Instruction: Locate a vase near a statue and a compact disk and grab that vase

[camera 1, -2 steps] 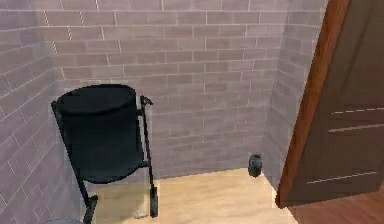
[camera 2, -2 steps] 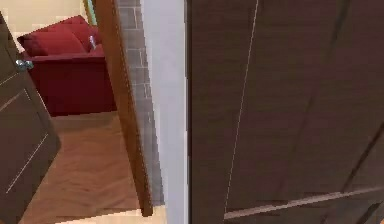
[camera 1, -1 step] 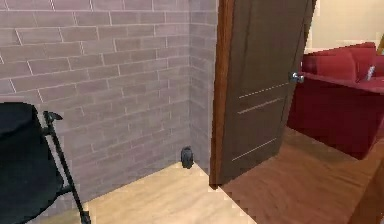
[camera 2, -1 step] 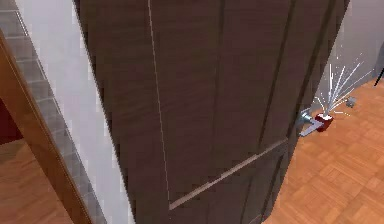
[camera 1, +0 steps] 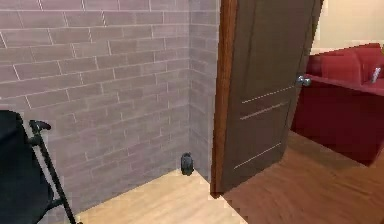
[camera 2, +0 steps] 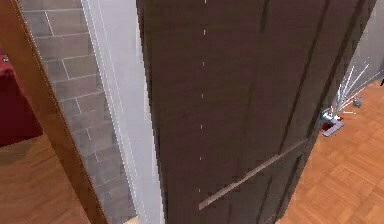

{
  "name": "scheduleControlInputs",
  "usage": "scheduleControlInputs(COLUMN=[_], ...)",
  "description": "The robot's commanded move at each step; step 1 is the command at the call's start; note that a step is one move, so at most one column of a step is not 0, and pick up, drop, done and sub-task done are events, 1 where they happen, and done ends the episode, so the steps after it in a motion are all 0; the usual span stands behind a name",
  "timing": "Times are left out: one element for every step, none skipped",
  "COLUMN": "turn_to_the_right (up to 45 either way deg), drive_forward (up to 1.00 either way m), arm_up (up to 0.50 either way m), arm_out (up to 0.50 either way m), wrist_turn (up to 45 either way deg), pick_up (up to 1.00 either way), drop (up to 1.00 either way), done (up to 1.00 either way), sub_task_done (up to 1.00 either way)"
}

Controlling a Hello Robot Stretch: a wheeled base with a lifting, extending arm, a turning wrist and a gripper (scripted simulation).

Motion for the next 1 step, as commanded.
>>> scheduleControlInputs(turn_to_the_right=[24.0], drive_forward=[0.00], arm_up=[0.00], arm_out=[0.00], wrist_turn=[0.0], pick_up=[0.00], drop=[0.00], done=[0.00], sub_task_done=[0.00])
